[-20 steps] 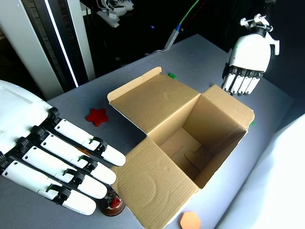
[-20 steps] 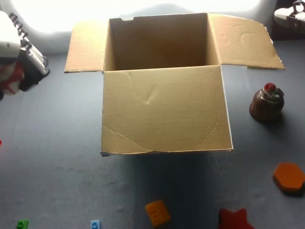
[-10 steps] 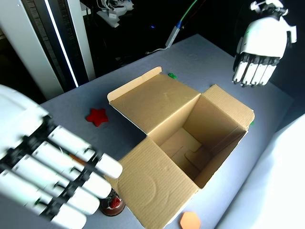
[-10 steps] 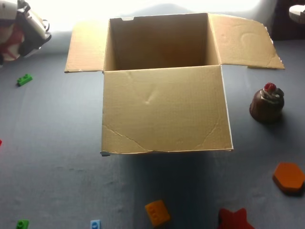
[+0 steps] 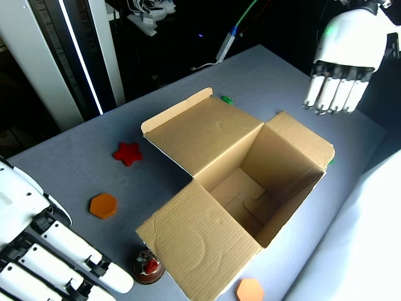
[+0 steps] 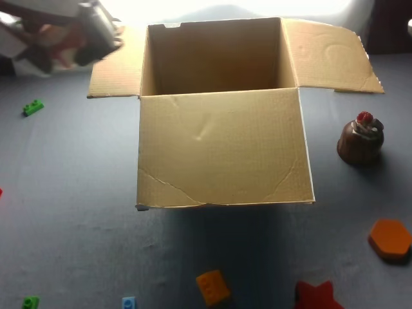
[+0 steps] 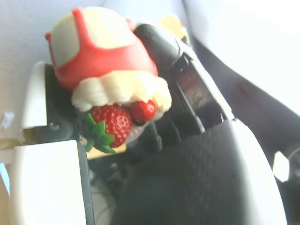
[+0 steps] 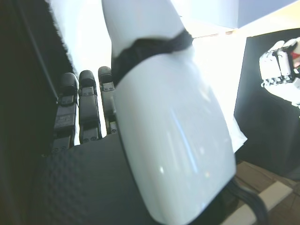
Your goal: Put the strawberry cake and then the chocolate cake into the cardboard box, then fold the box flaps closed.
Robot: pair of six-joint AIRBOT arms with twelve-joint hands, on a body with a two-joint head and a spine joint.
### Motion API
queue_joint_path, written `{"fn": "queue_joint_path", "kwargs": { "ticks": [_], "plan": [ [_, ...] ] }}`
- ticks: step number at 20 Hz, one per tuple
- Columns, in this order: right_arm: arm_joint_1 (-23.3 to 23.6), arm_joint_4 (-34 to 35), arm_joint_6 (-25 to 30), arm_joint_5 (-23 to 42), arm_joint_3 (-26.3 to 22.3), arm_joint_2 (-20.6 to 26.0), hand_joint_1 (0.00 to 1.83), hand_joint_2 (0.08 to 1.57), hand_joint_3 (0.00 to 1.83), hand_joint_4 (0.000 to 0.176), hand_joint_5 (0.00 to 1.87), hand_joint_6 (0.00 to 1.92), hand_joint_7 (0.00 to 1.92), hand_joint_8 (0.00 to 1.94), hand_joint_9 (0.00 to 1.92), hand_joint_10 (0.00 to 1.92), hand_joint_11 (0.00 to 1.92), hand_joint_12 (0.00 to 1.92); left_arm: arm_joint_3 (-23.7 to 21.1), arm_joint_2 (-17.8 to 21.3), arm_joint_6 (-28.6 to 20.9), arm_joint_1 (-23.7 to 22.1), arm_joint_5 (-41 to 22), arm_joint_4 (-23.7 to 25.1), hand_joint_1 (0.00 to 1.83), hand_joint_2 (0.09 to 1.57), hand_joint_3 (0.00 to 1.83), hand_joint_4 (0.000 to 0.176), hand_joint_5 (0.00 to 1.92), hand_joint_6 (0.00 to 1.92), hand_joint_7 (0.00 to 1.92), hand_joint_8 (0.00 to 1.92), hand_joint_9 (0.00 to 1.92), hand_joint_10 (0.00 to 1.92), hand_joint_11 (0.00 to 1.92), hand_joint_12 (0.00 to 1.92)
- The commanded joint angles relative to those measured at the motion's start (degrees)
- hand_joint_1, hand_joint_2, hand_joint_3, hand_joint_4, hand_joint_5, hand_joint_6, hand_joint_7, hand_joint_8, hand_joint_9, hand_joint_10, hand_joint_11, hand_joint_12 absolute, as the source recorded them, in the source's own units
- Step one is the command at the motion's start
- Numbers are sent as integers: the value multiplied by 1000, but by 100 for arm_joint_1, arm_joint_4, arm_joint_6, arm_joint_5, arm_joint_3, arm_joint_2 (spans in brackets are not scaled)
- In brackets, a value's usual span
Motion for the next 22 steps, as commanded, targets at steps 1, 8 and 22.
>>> {"fn": "queue_joint_path", "kwargs": {
  "ticks": [1, 8, 22],
  "plan": [
    [39, -20, -78, 547, 23, 76, 1292, 977, 1, 12, 25, 1, 89, 0, 72, 1, 0, 343, 5, 23, 29, -83, 247, -325, 1348, 1181, 0, 0, 825, 1314, 715, 1213, 917, 1285, 923, 1432],
    [46, 39, 93, 58, 93, 49, 1299, 1011, 10, 20, 58, 5, 82, 0, 77, 8, 0, 424, 416, -765, -31, -33, 157, -357, 1356, 1150, 0, 0, 873, 1220, 816, 1076, 949, 1284, 958, 1497],
    [-265, 612, 109, -66, 502, -473, 1301, 1002, 0, 9, 45, 7, 66, 5, 58, 1, 0, 293, 1601, -2190, 182, 549, 237, -604, 1353, 1172, 0, 0, 875, 1214, 746, 1195, 894, 1372, 944, 1581]
  ]
}}
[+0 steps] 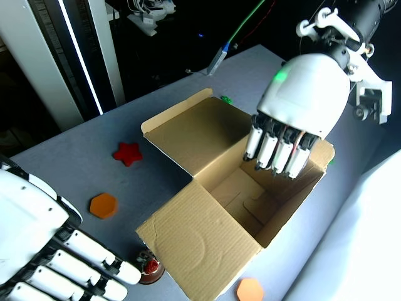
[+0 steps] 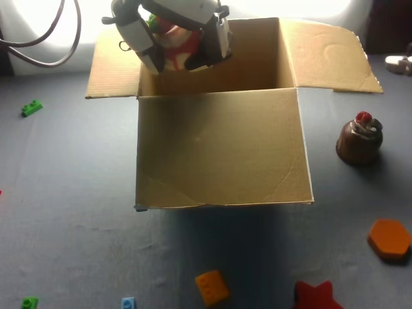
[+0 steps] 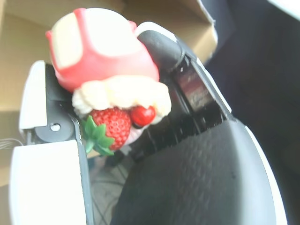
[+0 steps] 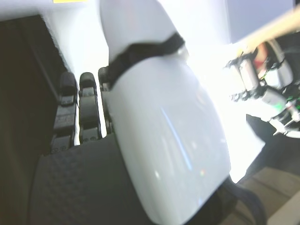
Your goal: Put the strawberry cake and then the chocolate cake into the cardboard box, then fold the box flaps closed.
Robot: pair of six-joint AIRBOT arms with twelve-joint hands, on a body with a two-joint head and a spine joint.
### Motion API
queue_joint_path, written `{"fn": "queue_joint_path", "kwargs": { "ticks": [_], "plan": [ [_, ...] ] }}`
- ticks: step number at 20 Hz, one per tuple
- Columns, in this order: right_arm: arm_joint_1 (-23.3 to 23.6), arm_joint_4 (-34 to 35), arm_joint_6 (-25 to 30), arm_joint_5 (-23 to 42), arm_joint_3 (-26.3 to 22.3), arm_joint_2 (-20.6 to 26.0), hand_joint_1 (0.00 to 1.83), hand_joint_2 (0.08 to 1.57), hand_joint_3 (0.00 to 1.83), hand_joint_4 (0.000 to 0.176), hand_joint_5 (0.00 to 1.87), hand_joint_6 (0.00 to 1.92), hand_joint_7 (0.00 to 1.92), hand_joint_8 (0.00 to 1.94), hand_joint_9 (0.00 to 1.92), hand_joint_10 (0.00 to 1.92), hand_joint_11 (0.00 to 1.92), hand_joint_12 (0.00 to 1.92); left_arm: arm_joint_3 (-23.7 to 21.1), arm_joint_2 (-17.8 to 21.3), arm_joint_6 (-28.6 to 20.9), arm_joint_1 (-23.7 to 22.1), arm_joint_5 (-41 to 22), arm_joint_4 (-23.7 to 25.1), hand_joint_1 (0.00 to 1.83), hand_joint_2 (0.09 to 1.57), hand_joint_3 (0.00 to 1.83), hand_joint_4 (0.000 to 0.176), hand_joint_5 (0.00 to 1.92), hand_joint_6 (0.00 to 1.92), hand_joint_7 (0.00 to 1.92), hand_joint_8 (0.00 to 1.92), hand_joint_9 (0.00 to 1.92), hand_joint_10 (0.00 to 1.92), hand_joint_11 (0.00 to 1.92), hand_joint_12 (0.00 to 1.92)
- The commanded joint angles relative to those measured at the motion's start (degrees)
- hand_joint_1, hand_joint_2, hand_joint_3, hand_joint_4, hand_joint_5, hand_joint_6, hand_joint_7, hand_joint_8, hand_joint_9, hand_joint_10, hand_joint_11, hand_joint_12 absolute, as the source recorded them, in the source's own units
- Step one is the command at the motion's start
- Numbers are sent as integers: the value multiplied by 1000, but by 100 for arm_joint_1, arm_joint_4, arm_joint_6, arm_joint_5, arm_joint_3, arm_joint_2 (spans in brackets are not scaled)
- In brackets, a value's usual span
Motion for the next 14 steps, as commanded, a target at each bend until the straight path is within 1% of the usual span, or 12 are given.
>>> {"fn": "queue_joint_path", "kwargs": {
  "ticks": [1, 2, 3, 5, 6, 7, 8, 10, 11, 12, 13, 14],
  "plan": [
    [-17, 17, 7, 349, 65, 28, 1281, 1020, 2, 13, 25, 2, 67, 4, 51, 0, 0, 294, 21, 17, 77, -14, 209, -432, 1354, 1171, 0, 0, 869, 1233, 744, 1173, 899, 1361, 940, 1559],
    [-74, 138, 6, 349, 127, -29, 1281, 1020, 2, 13, 25, 2, 67, 4, 51, 0, 0, 294, 30, -1, 96, 3, 221, -443, 1354, 1171, 0, 0, 869, 1233, 744, 1173, 899, 1361, 940, 1559],
    [-168, 295, 7, 352, 206, -105, 1247, 1003, 0, 11, 41, 6, 70, 2, 67, 6, 0, 321, 36, -19, 115, 27, 240, -451, 1350, 1186, 5, 0, 833, 1193, 692, 1309, 878, 1398, 908, 1542],
    [-378, 463, 5, 351, 399, -291, 1255, 987, 0, 10, 45, 6, 77, 4, 75, 9, 0, 325, 31, -38, 132, 79, 278, -460, 1348, 1193, 6, 0, 826, 1200, 667, 1306, 866, 1430, 910, 1545],
    [-421, 485, 5, 359, 458, -346, 1264, 1012, 1, 12, 44, 3, 72, 1, 68, 4, 0, 309, 19, -38, 132, 94, 302, -479, 1229, 1190, 0, 0, 889, 1239, 762, 1232, 964, 1356, 948, 1512],
    [-422, 487, 6, 385, 494, -388, 1265, 1009, 0, 14, 56, 5, 84, 2, 73, 4, 0, 283, 8, -37, 132, 102, 328, -495, 1324, 1189, 1, 0, 822, 1264, 721, 1195, 904, 1391, 943, 1500],
    [-423, 487, 6, 408, 524, -427, 1265, 1009, 0, 14, 56, 5, 84, 2, 73, 4, 0, 283, 0, -37, 132, 110, 333, -499, 1324, 1189, 1, 0, 822, 1264, 721, 1195, 904, 1391, 943, 1500],
    [-423, 487, 17, 489, 664, -597, 1252, 998, 0, 15, 66, 5, 96, 2, 72, 2, 0, 215, -7, -29, 132, 115, 343, -498, 1345, 1194, 1, 0, 788, 1326, 701, 1210, 883, 1360, 921, 1471],
    [-423, 487, 49, 521, 753, -695, 1240, 1010, 2, 19, 59, 1, 83, 2, 74, 3, 0, 268, -3, -28, 132, 115, 350, -496, 1336, 1188, 0, 0, 785, 1291, 724, 1242, 902, 1320, 881, 1462],
    [-423, 487, 89, 530, 824, -774, 1247, 1016, 4, 25, 61, 1, 85, 2, 81, 4, 0, 344, -1, -26, 132, 114, 350, -493, 1184, 1228, 4, 1, 727, 1347, 758, 1332, 793, 1100, 756, 1406],
    [-424, 487, 87, 530, 886, -856, 1236, 1020, 5, 28, 54, 1, 89, 1, 84, 4, 0, 384, -1, -23, 132, 111, 350, -486, 1162, 1142, 0, 0, 597, 826, 659, 801, 756, 907, 654, 1356],
    [-427, 487, 87, 526, 933, -926, 1218, 1018, 3, 26, 59, 2, 92, 1, 87, 4, 0, 429, 4, -23, 132, 107, 353, -482, 1127, 1105, 0, 0, 604, 446, 681, 387, 737, 697, 559, 1235]
  ]
}}
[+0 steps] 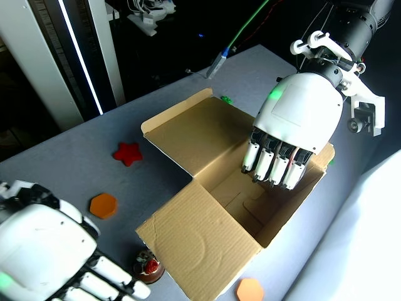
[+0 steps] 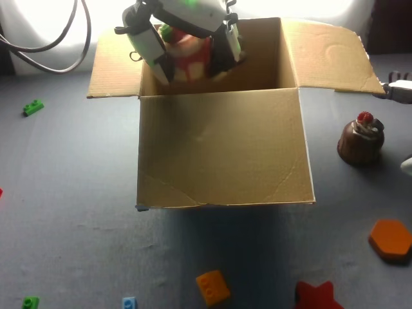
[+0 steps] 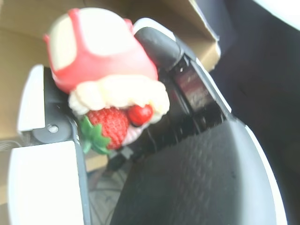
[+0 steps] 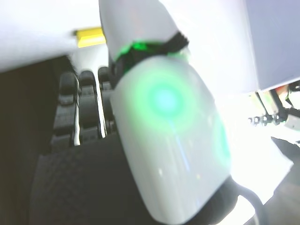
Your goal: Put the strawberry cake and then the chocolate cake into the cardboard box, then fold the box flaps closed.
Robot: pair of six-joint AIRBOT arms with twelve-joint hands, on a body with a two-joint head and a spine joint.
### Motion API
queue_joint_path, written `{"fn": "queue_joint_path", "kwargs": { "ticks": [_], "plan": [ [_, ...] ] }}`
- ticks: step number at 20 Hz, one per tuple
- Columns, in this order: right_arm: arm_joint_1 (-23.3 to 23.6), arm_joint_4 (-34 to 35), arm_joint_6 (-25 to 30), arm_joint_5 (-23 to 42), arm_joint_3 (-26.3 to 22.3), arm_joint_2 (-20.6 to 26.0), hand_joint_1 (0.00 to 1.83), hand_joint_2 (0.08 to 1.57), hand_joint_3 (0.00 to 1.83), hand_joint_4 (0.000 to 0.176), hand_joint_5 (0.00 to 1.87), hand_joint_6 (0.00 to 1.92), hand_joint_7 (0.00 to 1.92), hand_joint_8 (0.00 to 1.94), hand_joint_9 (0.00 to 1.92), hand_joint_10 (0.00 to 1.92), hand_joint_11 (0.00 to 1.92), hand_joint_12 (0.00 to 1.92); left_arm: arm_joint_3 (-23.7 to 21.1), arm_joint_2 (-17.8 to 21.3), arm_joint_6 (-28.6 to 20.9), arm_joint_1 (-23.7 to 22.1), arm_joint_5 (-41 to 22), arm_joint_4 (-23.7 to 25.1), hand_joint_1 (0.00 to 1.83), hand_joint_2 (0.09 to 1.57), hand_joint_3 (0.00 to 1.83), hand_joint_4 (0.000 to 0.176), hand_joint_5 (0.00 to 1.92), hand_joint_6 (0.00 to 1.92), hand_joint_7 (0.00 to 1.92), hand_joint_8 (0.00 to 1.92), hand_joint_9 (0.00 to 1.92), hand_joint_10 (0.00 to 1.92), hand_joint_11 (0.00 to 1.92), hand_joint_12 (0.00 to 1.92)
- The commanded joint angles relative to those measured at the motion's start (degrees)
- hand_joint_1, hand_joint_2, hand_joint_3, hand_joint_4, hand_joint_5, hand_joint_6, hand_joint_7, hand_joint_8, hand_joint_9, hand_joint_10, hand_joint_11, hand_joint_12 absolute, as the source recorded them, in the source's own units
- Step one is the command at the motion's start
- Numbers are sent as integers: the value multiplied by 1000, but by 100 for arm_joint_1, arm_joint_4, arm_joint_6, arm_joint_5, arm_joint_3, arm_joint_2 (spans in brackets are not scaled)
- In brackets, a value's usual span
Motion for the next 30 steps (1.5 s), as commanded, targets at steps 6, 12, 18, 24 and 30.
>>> {"fn": "queue_joint_path", "kwargs": {
  "ticks": [6, 12, 18, 24, 30],
  "plan": [
    [121, -127, 103, 394, 331, -323, 1199, 1029, 1, 24, 49, 3, 90, 6, 78, 7, 0, 308, 65, 60, 49, -134, 215, -303, 809, 958, 0, 66, 169, 0, 182, 0, 292, 0, 7, 911],
    [44, -124, 156, 457, 703, -757, 1195, 1039, 4, 22, 50, 3, 69, 2, 70, 1, 0, 299, 199, 213, 74, -370, 211, -197, 593, 993, 11, 47, 74, 0, 92, 0, 185, 0, 0, 748],
    [-65, -123, 168, 484, 927, -1024, 1220, 1055, 5, 27, 28, 1, 44, 2, 39, 5, 0, 251, 2, 736, -79, -700, 92, -20, 122, 1271, 14, 30, 145, 0, 135, 0, 180, 2, 0, 679],
    [-182, -123, 158, 523, 967, -1076, 1169, 1068, 8, 22, 33, 2, 62, 5, 58, 8, 0, 301, -703, 1646, -183, -812, 66, 311, 65, 1278, 3, 29, 170, 7, 175, 7, 206, 6, 0, 702],
    [-227, -123, 151, 523, 976, -1076, 1185, 1061, 3, 21, 29, 0, 61, 3, 59, 5, 0, 293, -1273, 2660, -220, -471, 35, 376, 39, 1278, 2, 22, 170, 1, 166, 1, 193, 1, 0, 651]
  ]
}}
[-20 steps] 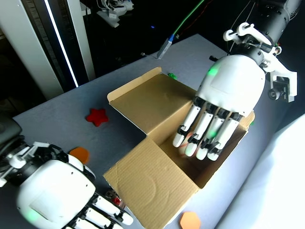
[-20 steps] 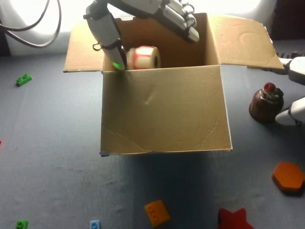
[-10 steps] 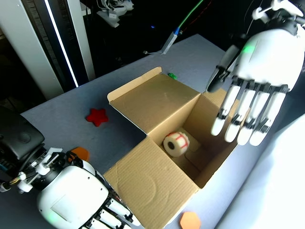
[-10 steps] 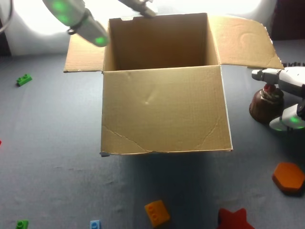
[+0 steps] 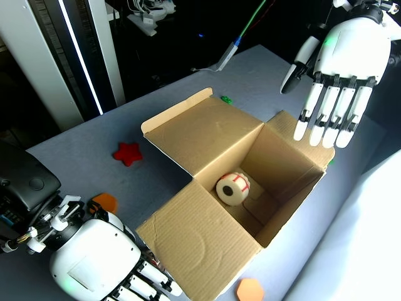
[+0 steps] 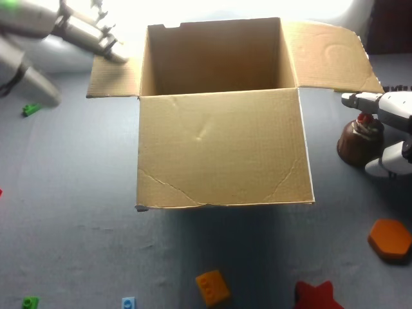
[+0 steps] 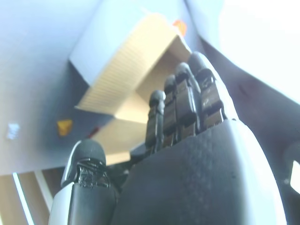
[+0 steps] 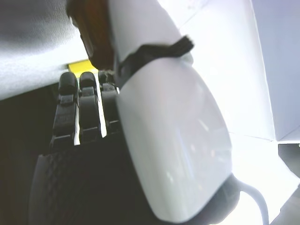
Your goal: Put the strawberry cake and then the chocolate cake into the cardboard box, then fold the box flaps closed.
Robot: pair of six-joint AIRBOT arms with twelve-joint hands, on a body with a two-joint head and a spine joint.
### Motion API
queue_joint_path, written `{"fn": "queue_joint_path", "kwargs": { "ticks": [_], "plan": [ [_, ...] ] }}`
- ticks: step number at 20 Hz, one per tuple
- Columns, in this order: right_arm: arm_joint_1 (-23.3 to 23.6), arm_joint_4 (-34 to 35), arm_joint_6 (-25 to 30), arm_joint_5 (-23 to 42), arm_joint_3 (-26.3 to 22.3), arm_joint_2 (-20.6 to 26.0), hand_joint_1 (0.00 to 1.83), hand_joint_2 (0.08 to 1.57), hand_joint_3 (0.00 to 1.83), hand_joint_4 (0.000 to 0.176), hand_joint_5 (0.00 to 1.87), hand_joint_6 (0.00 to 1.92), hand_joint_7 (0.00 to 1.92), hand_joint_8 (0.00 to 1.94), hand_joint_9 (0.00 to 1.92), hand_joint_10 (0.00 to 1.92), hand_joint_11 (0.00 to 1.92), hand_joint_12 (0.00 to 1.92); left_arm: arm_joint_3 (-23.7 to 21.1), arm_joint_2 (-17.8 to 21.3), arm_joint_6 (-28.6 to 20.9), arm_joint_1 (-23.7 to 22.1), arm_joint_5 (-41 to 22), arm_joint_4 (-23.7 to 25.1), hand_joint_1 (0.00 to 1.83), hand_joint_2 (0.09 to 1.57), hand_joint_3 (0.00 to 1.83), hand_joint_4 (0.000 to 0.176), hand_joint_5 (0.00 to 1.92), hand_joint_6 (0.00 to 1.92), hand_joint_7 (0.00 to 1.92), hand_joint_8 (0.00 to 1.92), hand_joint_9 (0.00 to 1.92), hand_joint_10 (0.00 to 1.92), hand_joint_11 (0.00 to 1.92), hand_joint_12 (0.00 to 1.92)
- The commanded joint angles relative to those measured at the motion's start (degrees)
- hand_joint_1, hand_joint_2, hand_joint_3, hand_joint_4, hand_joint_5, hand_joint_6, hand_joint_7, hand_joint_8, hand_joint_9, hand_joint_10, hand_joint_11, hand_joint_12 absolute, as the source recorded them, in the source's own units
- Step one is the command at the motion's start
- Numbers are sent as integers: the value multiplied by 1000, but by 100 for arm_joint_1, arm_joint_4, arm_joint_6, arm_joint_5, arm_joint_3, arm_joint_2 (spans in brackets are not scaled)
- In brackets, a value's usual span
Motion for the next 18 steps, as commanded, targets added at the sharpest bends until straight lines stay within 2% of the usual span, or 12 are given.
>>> {"fn": "queue_joint_path", "kwargs": {
  "ticks": [1, 4, 5, 6, 7, 8, 9, 11, 12, 13, 14, 18],
  "plan": [
    [-10, -123, 27, 278, 43, 77, 1152, 1071, 5, 20, 24, 0, 96, 3, 68, 6, 0, 307, -19, 139, -12, -10, 217, -379, 12, 1290, 5, 22, 172, 1, 157, 1, 184, 0, 0, 637],
    [-3, -123, 26, 272, 43, 77, 1158, 1096, 9, 21, 0, 0, 44, 2, 44, 1, 0, 182, -177, 481, -11, 200, 246, -520, 42, 1281, 0, 33, 193, 6, 172, 5, 185, 5, 0, 626],
    [-4, -123, 25, 267, 43, 77, 1167, 1076, 0, 5, 88, 22, 136, 11, 111, 22, 0, 377, -186, 555, -11, 270, 259, -584, 10, 1288, 2, 37, 171, 2, 152, 2, 167, 2, 0, 612],
    [-5, -123, 22, 263, 43, 77, 1184, 1093, 3, 0, 316, 90, 428, 74, 353, 137, 0, 953, -190, 623, -11, 356, 267, -660, 3, 1292, 3, 38, 177, 6, 156, 4, 172, 4, 0, 610],
    [-5, -123, 21, 263, 43, 77, 1157, 1133, 4, 0, 511, 145, 653, 91, 489, 369, 0, 1288, -192, 681, -10, 440, 274, -753, 2, 1294, 4, 33, 180, 7, 154, 4, 173, 5, 0, 611],
    [-5, -123, 22, 263, 43, 76, 1185, 1163, 0, 0, 803, 892, 846, 972, 585, 939, 56, 1719, -200, 731, -10, 546, 303, -843, 0, 1288, 1, 33, 164, 2, 142, 2, 172, 3, 0, 631],
    [-5, -123, 22, 266, 43, 73, 1200, 1162, 0, 0, 870, 1014, 905, 1174, 633, 1191, 127, 1875, -203, 778, -9, 676, 332, -1025, 0, 1285, 0, 34, 156, 0, 139, 1, 173, 3, 0, 636],
    [-6, -124, 22, 268, 43, 70, 1206, 1171, 4, 0, 864, 1069, 900, 1293, 626, 1443, 280, 1919, -200, 843, 7, 932, 394, -1471, 0, 1283, 0, 32, 160, 1, 146, 3, 173, 2, 0, 617],
    [-5, -124, 22, 268, 43, 70, 1187, 1185, 5, 0, 853, 1138, 855, 1305, 581, 1431, 243, 1921, -210, 875, 7, 1087, 430, -1739, 0, 1282, 0, 37, 161, 1, 154, 3, 171, 1, 0, 627],
    [2, -124, 22, 268, 43, 71, 1183, 1185, 2, 18, 854, 1168, 857, 1268, 584, 1385, 217, 1921, -246, 914, 6, 1281, 490, -2064, 10, 1281, 0, 35, 161, 1, 149, 0, 163, 0, 0, 632],
    [35, -124, 22, 261, 43, 78, 1200, 1174, 0, 0, 863, 1091, 897, 1269, 633, 1383, 253, 1921, -343, 983, 12, 1470, 553, -2338, 1, 1284, 0, 37, 152, 0, 141, 0, 168, 3, 0, 638],
    [301, -124, 25, 140, 24, 282, 1219, 1148, 0, 0, 943, 935, 921, 1262, 647, 1373, 247, 1921, -835, 1285, 337, 2152, 902, -3124, 0, 1286, 1, 34, 146, 2, 147, 3, 162, 1, 0, 653]
  ]
}}
